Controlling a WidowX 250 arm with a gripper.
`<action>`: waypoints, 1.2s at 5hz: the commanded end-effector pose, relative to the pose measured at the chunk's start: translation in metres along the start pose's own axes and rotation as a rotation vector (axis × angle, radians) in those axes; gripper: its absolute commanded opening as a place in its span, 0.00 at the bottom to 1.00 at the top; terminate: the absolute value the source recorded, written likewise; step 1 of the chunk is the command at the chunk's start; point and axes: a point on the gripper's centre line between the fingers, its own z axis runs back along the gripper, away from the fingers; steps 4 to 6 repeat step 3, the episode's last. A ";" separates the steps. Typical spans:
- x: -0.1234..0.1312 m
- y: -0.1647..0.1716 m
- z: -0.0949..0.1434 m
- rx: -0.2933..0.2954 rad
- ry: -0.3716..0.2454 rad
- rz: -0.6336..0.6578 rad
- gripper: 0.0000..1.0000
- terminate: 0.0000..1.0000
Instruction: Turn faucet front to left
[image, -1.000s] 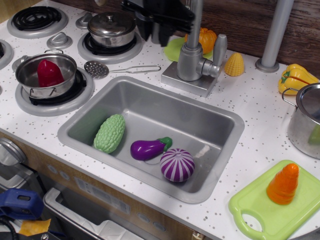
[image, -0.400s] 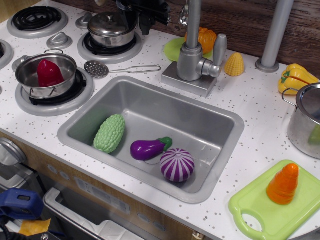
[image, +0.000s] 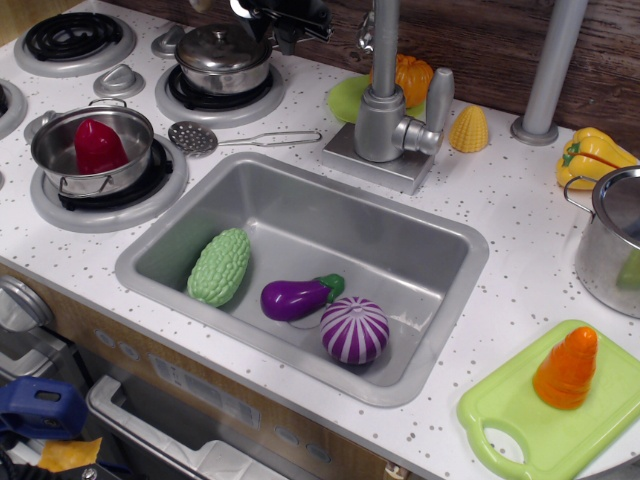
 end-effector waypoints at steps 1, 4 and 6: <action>0.015 0.016 -0.002 0.012 -0.022 -0.007 0.00 0.00; 0.011 0.004 0.010 0.004 0.076 0.045 0.00 1.00; 0.011 0.004 0.010 0.004 0.076 0.045 0.00 1.00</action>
